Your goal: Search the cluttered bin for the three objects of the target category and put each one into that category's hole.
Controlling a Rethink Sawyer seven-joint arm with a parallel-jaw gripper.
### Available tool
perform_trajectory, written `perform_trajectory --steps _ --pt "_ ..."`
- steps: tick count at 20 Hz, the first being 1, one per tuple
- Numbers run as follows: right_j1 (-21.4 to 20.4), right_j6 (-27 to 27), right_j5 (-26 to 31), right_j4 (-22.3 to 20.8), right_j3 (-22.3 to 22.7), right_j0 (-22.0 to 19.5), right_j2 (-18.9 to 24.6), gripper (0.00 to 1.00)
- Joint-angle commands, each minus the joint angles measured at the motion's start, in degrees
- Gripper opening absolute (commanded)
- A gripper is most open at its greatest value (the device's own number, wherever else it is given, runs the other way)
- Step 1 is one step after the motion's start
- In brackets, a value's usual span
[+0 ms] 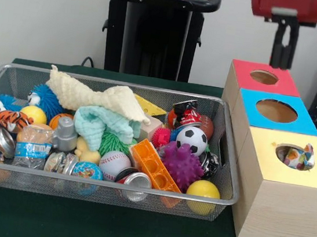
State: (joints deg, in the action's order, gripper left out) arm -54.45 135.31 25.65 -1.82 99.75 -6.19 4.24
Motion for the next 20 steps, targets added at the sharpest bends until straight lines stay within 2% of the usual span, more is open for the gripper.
perform_trajectory --steps 1,8,13,20 --pt "-4.8 -8.94 6.05 -3.68 1.6 -5.47 3.61 0.0" --pt "-2.32 -6.96 5.76 -8.28 -1.73 -4.62 1.26 0.0" --pt "-1.08 -4.17 6.18 -11.46 -3.97 -2.51 -0.36 0.0" --pt "-0.2 -2.3 6.82 -13.23 -5.82 -1.15 -0.98 0.0"
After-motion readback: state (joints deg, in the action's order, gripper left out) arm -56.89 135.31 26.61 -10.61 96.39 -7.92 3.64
